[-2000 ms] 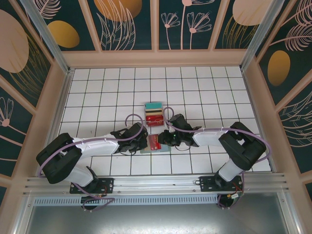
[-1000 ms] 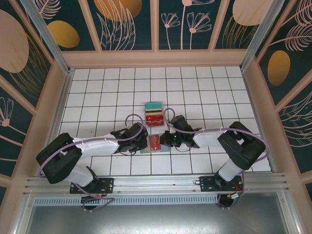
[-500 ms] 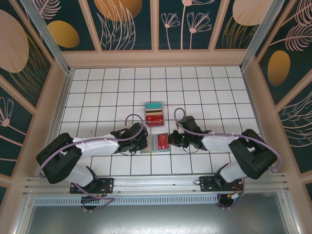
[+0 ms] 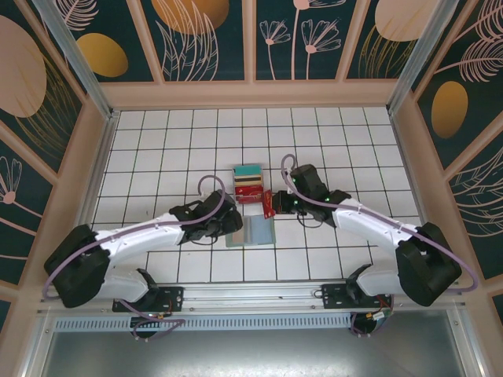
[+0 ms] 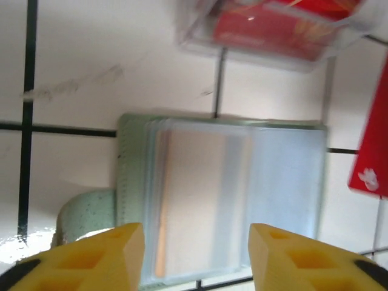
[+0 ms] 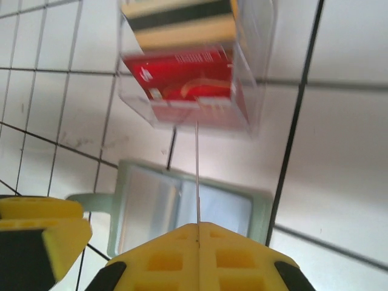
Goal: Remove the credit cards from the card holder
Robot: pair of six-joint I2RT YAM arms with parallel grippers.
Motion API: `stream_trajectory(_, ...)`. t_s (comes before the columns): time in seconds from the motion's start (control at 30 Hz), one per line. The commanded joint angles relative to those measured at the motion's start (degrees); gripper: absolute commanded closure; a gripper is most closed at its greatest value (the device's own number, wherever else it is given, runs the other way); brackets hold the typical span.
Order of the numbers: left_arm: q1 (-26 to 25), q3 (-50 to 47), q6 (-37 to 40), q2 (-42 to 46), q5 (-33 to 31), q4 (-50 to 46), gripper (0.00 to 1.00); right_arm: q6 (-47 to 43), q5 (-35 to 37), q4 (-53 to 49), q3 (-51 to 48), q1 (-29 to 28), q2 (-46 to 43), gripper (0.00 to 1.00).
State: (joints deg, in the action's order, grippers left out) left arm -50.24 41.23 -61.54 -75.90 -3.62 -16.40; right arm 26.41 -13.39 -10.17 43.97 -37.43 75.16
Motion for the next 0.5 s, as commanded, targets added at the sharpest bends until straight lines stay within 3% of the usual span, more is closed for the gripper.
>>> stream_trajectory(0.0, 0.3, 1.75, -0.73, 5.2, -4.54, -4.56, 0.33, -13.01, 5.39, -5.86, 6.22, 0.29, 1.34, 1.0)
stream_trajectory(0.13, 0.3, 0.88, -2.06, 11.67, -8.42, -5.89, 0.07, -27.84, 6.61, -4.45, 10.58, -0.92, 2.09, 1.0)
stream_trajectory(0.2, 0.27, 0.05, -2.67, 14.57, -10.05, -6.16, 0.02, -36.27, 7.41, -3.89, 12.06, -1.78, 2.57, 1.0)
stream_trajectory(0.47, 0.33, -2.71, -6.92, 23.23, -16.05, -10.92, 0.02, -66.16, 7.98, -11.13, 20.52, -5.37, 7.57, 1.0)
